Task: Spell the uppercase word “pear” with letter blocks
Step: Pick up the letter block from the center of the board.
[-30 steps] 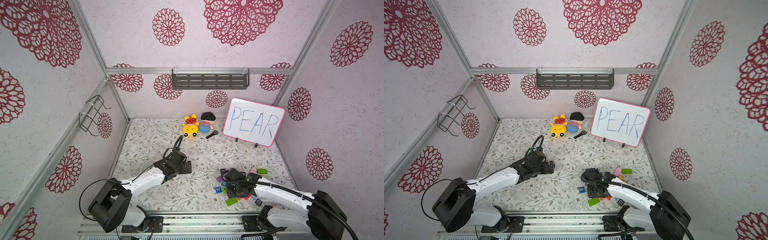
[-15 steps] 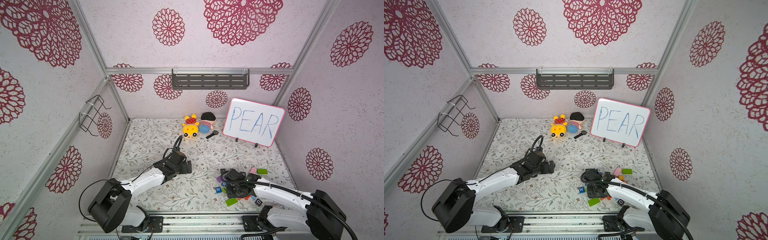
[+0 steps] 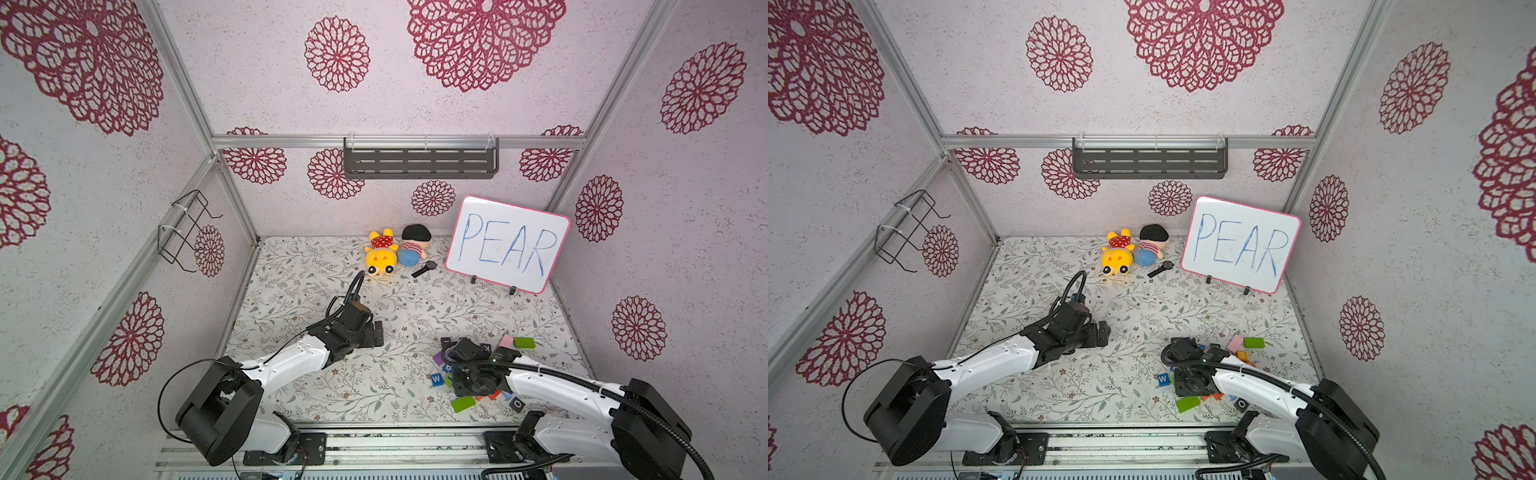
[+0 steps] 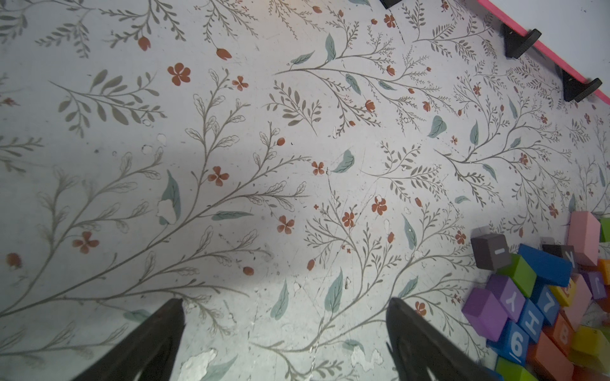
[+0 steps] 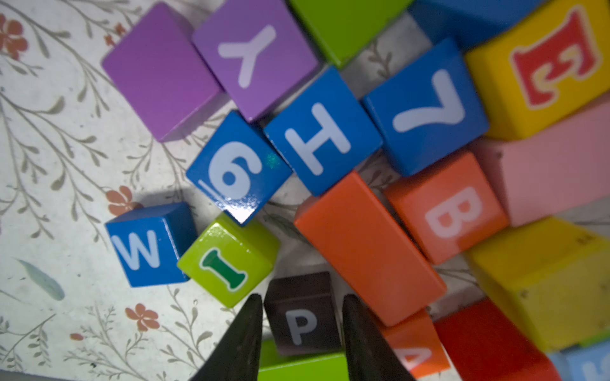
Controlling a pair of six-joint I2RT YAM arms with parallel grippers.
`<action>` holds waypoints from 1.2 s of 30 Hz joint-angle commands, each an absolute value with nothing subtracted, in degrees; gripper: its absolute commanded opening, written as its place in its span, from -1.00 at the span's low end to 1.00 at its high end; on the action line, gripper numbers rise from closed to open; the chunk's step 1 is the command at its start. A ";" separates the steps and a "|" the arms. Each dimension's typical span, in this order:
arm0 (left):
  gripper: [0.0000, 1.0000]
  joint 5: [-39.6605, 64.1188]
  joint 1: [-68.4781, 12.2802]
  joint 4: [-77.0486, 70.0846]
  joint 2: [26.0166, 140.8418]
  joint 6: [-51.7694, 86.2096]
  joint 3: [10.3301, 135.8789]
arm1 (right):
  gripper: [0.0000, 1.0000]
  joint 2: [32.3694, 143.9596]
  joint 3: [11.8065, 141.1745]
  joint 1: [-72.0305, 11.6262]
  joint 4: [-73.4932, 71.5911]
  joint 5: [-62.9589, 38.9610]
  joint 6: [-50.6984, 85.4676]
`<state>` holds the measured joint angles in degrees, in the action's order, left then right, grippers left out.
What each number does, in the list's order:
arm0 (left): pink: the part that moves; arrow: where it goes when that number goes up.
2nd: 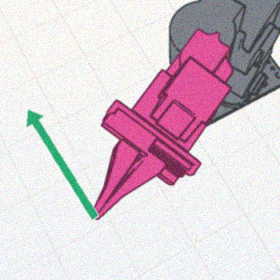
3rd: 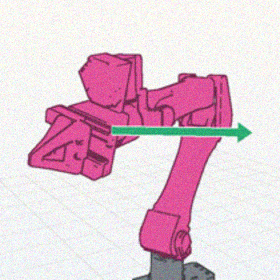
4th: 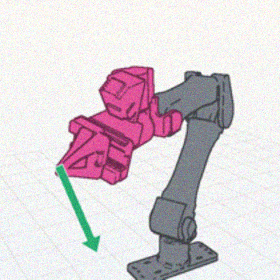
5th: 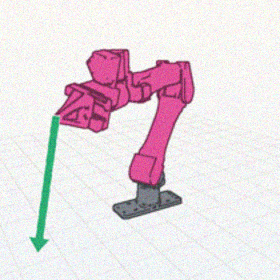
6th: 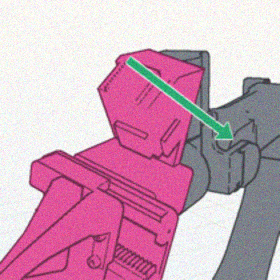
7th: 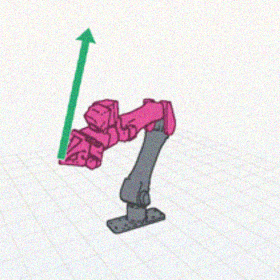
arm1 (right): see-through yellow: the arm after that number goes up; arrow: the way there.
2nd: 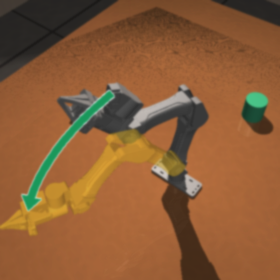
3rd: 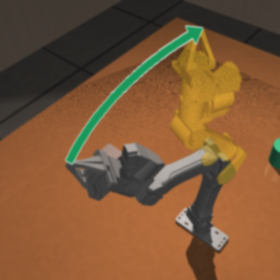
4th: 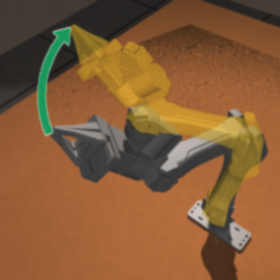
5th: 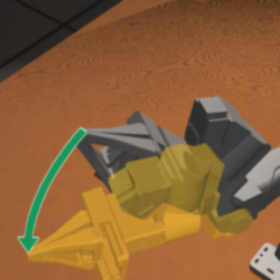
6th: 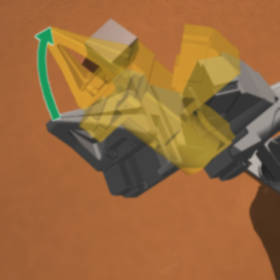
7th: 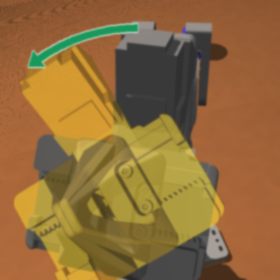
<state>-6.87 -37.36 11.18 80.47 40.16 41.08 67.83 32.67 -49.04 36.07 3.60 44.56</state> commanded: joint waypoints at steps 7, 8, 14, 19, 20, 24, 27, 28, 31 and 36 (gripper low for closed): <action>0.96 -6.88 -37.79 9.89 79.04 41.48 39.93 | -0.10 71.16 33.07 -50.94 35.51 6.24 45.79; 0.96 -6.93 -37.79 9.86 78.86 41.60 39.75 | -0.07 71.49 33.29 -51.19 35.59 6.24 45.66; 0.96 -6.99 -37.77 9.71 78.18 41.90 39.11 | -0.02 71.59 35.03 -51.36 37.41 6.61 44.94; 0.96 -7.17 -37.78 9.82 77.78 41.91 38.93 | -0.09 72.69 35.31 -51.44 37.62 6.27 44.48; 0.96 -7.20 -37.79 9.84 77.83 41.95 38.90 | -0.13 72.95 35.46 -51.48 37.62 6.33 44.56; 0.96 -6.73 -37.80 9.74 78.30 41.85 39.76 | -0.23 73.06 36.11 -51.49 37.35 6.48 44.82; 0.96 -6.48 -37.74 9.75 78.96 41.85 40.49 | -0.29 72.88 36.79 -51.47 38.41 7.17 45.06; 0.96 -6.38 -37.80 9.82 79.16 41.85 40.68 | -0.31 72.73 37.03 -51.44 39.02 7.66 45.24; 0.96 -6.11 -37.76 9.68 79.92 41.76 41.54 | -0.33 72.22 38.72 -51.41 41.42 9.00 45.40; 0.96 -6.23 -37.57 9.46 82.25 40.59 45.70 | -0.36 71.81 43.96 -49.66 45.78 11.02 43.44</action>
